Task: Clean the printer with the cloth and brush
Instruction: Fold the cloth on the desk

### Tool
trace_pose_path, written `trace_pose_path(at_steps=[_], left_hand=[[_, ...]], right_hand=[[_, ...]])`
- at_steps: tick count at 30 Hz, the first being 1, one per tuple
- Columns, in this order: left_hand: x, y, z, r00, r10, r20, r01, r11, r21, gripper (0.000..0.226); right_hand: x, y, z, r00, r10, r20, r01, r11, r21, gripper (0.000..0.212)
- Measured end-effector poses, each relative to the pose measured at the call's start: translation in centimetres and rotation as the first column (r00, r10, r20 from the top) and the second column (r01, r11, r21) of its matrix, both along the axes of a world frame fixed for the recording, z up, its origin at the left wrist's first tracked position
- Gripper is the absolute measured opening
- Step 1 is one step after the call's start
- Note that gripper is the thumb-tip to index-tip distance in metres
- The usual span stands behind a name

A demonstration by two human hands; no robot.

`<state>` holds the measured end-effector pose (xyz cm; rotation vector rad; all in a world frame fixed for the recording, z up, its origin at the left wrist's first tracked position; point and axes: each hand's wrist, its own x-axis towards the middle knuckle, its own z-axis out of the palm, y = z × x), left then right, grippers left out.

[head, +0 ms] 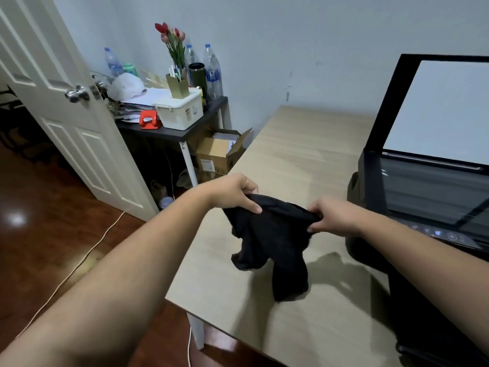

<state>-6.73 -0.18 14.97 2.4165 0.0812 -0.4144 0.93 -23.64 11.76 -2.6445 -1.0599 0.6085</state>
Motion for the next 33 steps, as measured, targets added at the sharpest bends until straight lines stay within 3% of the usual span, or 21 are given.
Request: trace_pose_path(at_steps=[5,8,11,14,16,19,23,25,28,30,33], left_hand=[[-0.2,3.5,2.0,1.0,0.022,-0.003,-0.021,0.977,0.212,0.007],[0.2,5.5,3.5,0.97,0.142,0.197,-0.193,0.945,0.266,0.013],[0.2,7.9,5.0,0.842,0.298,0.45,-0.377,0.921,0.095,0.013],[-0.6,9.8,5.8,0.768,0.412,0.49,-0.389,0.908,-0.154,0.012],[-1.2,11.0,5.8,0.79,0.451,0.415,-0.35,0.888,-0.3,0.016],[-3.1,13.3,4.2,0.908,0.4,0.12,-0.305,0.832,-0.464,0.017],[-6.1,14.4,-1.3,0.93,0.302,-0.21,-0.363,0.841,-0.401,0.025],[-7.8,13.2,-4.9,0.894,0.278,-0.351,-0.404,0.84,-0.363,0.013],[-10.4,11.2,-10.5,0.797,0.162,-0.582,-0.405,0.858,-0.316,0.014],[-11.8,10.0,-13.6,0.704,0.125,-0.699,-0.384,0.895,-0.227,0.011],[-13.3,8.7,-17.2,0.659,0.139,-0.739,-0.343,0.93,-0.131,0.007]], right_hand=[[1.7,0.1,0.6,0.995,-0.068,0.071,0.058,0.99,0.129,0.009],[3.4,1.5,2.2,0.976,-0.131,0.171,0.086,0.965,0.247,0.015],[4.8,2.8,4.0,0.932,-0.218,0.291,0.103,0.926,0.363,0.01],[4.9,3.5,5.9,0.912,-0.261,0.315,0.09,0.879,0.468,0.013],[4.5,3.3,6.9,0.934,-0.246,0.259,0.079,0.85,0.52,0.011],[3.0,3.0,7.1,0.98,-0.16,0.116,0.072,0.836,0.544,0.01],[0.0,2.5,4.7,0.999,0.017,-0.04,-0.002,0.934,0.358,0.014],[-1.6,1.8,1.6,0.978,0.108,-0.18,-0.074,0.979,0.188,0.013],[-4.2,0.3,-4.2,0.89,0.166,-0.426,-0.197,0.98,-0.029,0.013],[-5.9,-0.9,-7.7,0.783,0.094,-0.615,-0.182,0.98,-0.081,0.016],[-7.4,-2.6,-11.4,0.623,-0.053,-0.78,-0.105,0.983,-0.15,0.019]])
